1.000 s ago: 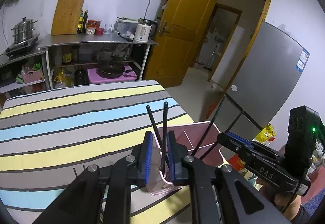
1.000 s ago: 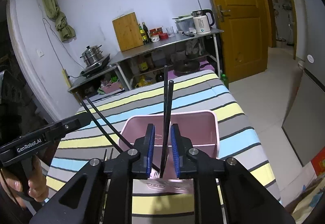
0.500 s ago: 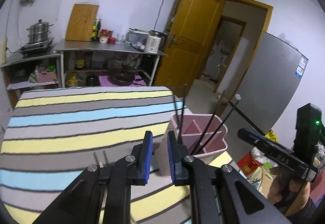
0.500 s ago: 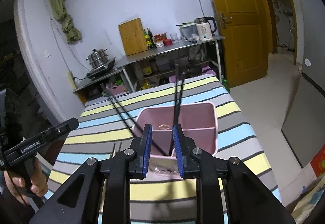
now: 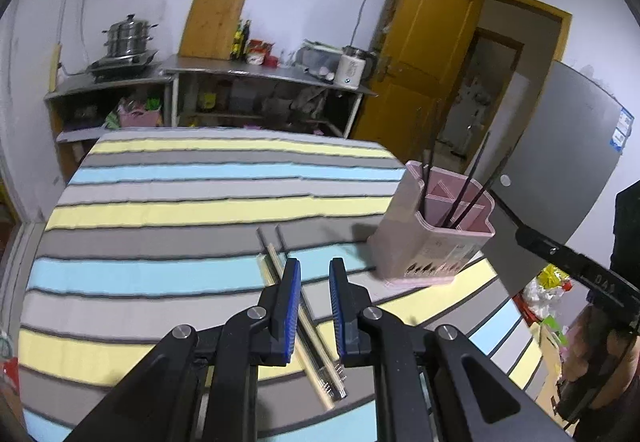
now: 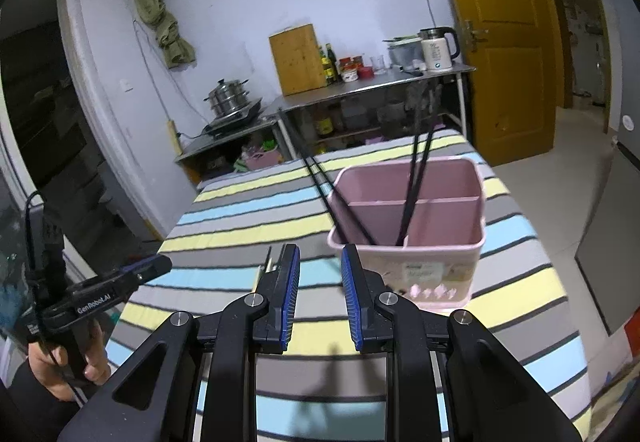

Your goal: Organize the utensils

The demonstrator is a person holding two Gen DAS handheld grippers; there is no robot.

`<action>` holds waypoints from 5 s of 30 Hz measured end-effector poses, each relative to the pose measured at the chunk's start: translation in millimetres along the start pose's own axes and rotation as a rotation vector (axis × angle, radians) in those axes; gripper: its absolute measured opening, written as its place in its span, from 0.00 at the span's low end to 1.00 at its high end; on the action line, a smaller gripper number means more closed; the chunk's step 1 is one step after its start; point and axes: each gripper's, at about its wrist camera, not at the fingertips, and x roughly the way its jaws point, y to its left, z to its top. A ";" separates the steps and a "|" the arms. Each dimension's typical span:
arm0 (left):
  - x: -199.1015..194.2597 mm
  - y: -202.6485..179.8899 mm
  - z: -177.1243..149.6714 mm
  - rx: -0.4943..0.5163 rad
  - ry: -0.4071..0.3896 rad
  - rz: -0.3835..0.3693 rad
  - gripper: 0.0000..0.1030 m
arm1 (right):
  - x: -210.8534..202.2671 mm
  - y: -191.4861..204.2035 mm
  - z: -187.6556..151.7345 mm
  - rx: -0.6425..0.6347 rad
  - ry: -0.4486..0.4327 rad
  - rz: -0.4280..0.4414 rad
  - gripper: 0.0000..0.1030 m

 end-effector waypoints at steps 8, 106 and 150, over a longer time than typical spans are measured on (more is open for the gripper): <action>4.9 16.6 -23.8 -0.038 0.034 0.023 0.13 | 14.3 16.6 -18.8 -0.021 0.055 0.040 0.21; 113.0 82.7 -48.0 0.004 0.198 0.290 0.41 | 149.9 72.4 -72.0 -0.149 0.345 0.181 0.21; 81.4 116.2 -61.4 -0.235 0.162 0.142 0.44 | 210.2 125.9 -95.8 -0.381 0.440 0.185 0.15</action>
